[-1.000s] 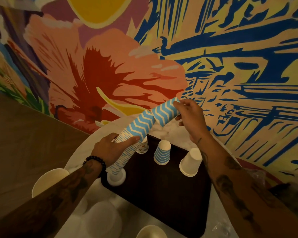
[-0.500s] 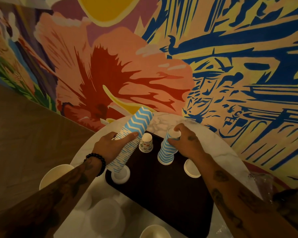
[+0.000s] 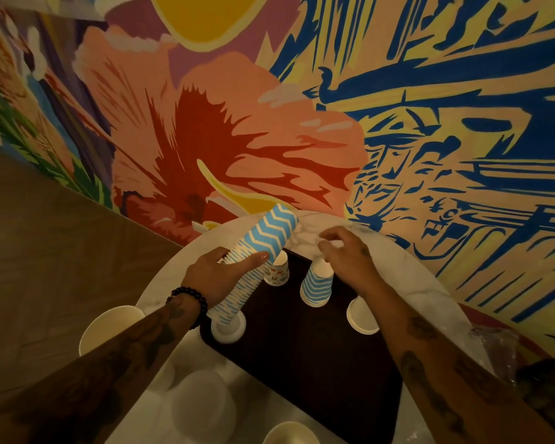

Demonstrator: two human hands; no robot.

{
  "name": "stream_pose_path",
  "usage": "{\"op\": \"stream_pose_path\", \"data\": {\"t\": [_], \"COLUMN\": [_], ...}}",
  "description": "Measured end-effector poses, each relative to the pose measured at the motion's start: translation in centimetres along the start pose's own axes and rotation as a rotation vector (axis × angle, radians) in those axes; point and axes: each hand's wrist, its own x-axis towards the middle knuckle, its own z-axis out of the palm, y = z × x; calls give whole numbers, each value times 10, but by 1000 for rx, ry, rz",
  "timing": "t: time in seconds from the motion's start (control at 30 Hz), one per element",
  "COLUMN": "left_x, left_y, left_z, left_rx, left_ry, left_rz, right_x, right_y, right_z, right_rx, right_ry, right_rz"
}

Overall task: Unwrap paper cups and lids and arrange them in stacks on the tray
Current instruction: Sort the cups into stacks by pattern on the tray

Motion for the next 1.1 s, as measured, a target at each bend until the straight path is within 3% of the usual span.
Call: {"op": "stream_pose_path", "data": {"t": [0.07,0.13,0.23,0.37,0.73,0.97,1.1], "left_x": [-1,-2,-4,-7,-4,-2,-1], "left_y": [1,4,9,14,10,1,1], "left_z": [3,7,12,16,13,3,0], "left_rx": [7,22,58,87,123,93,94], "left_ry": [-9,-20,-35,-30,-53,-5,10], "left_rz": [1,10,53,99,93,18,23], "right_x": [-3,-7,-9,-6,0,17,12], "right_y": [-28,-46,-59,-57,-52,-33,-14], "right_z": [-7,-12,-11,-7,-20,-44,-35], "right_rx": [297,395,397,398,457,314,14], "right_ry": [-83,-171,-207,-123,-96,186,134], "right_rz": [89,107,93,56,43,-25,-103]}}
